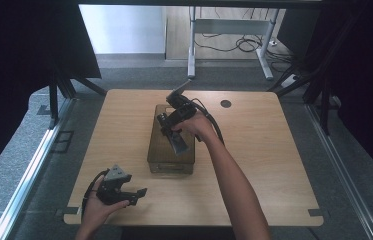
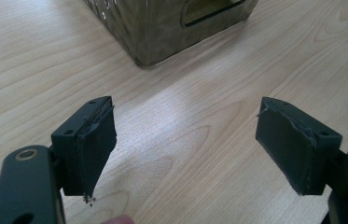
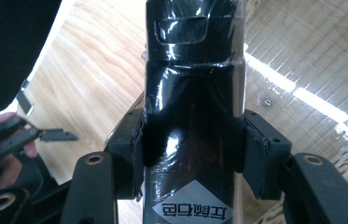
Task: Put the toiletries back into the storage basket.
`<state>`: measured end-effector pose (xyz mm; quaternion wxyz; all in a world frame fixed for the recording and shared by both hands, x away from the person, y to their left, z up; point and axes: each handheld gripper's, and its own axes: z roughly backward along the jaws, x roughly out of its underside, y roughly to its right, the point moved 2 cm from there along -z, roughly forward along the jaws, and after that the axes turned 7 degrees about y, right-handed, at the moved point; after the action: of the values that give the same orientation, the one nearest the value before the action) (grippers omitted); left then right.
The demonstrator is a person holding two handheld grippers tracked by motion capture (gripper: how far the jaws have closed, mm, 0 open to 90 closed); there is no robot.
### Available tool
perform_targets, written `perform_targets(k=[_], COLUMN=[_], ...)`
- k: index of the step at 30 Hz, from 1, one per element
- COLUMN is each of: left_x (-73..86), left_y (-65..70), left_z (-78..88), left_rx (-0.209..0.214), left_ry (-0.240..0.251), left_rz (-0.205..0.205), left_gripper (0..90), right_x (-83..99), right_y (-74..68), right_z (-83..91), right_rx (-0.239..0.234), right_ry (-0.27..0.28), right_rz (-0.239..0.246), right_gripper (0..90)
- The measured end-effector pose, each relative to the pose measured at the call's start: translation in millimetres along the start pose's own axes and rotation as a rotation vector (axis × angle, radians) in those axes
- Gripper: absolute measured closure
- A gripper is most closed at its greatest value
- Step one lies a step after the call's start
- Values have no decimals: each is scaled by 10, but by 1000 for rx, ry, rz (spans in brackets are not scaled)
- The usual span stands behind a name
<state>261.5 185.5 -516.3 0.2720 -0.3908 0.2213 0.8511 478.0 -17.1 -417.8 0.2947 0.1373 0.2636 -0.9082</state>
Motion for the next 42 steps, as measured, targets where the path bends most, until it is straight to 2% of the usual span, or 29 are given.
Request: perform_targets(k=[9,12,20,25,34,37,38,42], left_x=[-4,-4,-10,-14,-21,-22,-22,-24], left_y=[6,-1,19,15,12,12,14,20], left_z=[14,18,5,16,33,28,18,24], left_rx=[2,0,10,7,20,21,22,26], left_ry=[1,-2,-4,9,15,16,12,13], left_rz=[3,0,-6,6,5,6,4,0], left_gripper=[203,204,203,203,203,203,203,203], right_x=[-37,-34,-25,-14,13,11,4,-5], right_y=[48,71,88,109,158,162,166,158], right_z=[-177,-210,-271,-310,-370,-385,-406,-456], right_rx=[-1,-2,0,0,9,3,-4,-8], right_ry=[7,6,-2,7,30,38,43,50], right_rz=[-52,-74,-90,-117,-180,-199,-224,-244], right_gripper=[473,473,473,473,474,473,473,473])
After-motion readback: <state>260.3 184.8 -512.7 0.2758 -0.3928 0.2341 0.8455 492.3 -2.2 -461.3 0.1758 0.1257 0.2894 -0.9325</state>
